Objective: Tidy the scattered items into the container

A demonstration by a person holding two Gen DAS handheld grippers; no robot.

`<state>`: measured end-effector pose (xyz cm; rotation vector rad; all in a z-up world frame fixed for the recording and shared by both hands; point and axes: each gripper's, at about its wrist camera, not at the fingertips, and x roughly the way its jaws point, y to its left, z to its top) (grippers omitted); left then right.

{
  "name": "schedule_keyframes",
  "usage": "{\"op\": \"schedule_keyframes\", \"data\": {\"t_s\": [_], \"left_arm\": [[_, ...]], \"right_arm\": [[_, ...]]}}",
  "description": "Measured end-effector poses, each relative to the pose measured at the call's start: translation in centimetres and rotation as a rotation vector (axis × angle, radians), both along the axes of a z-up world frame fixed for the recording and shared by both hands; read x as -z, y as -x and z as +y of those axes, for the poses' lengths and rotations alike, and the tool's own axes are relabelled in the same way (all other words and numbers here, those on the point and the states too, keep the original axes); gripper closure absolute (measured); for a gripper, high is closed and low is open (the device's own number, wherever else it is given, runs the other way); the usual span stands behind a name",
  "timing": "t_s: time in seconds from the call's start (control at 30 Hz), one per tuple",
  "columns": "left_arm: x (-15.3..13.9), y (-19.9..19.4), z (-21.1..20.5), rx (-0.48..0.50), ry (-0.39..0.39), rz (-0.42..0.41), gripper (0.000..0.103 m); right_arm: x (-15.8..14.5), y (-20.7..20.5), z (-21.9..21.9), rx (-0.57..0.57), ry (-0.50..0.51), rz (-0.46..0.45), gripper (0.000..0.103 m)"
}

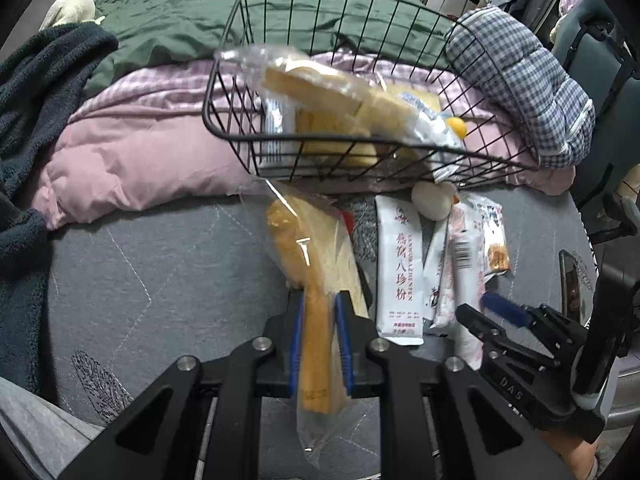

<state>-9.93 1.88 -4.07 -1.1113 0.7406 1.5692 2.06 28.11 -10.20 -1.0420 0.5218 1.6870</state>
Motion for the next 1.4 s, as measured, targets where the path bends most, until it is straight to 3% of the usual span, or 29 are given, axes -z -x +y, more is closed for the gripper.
{"op": "schedule_keyframes", "data": {"t_s": [0.4,0.6,0.77,0.8,0.83,0.93,1.13,1.4], "left_arm": [[0.9,0.2,0.3,0.006,0.007,-0.009,0.084],[0.9,0.1,0.5,0.010,0.009,-0.010,0.084],[1.0,-0.2,0.9,0.021,0.013,-0.009,0.084],[1.1,-0.3,0.9,0.023,0.014,-0.008,0.084],[1.1,-0.3,0.9,0.024,0.016,-0.008,0.084],[1.2,-0.4,0.9,0.026,0.020,-0.009,0.084],[0.3,-0.4,0.6,0.030,0.010,-0.003,0.086],[-2.6,-0.9,0.0,0.042,-0.040,0.014,0.087]], "right_arm": [[1.3,0.6,0.7,-0.007,-0.058,-0.111,0.044],[0.5,-2.0,1.2,0.009,-0.037,-0.049,0.044],[1.2,-4.9,2.2,0.073,0.035,0.060,0.044],[1.2,-4.9,2.2,0.073,0.037,0.068,0.045],[1.2,-4.8,2.1,0.067,0.038,0.069,0.058],[1.1,-3.6,1.6,0.033,0.024,0.025,0.067],[0.0,-2.7,0.2,0.013,-0.023,0.004,0.068],[-4.5,-0.8,-1.8,-0.031,-0.081,0.025,0.068]]}}
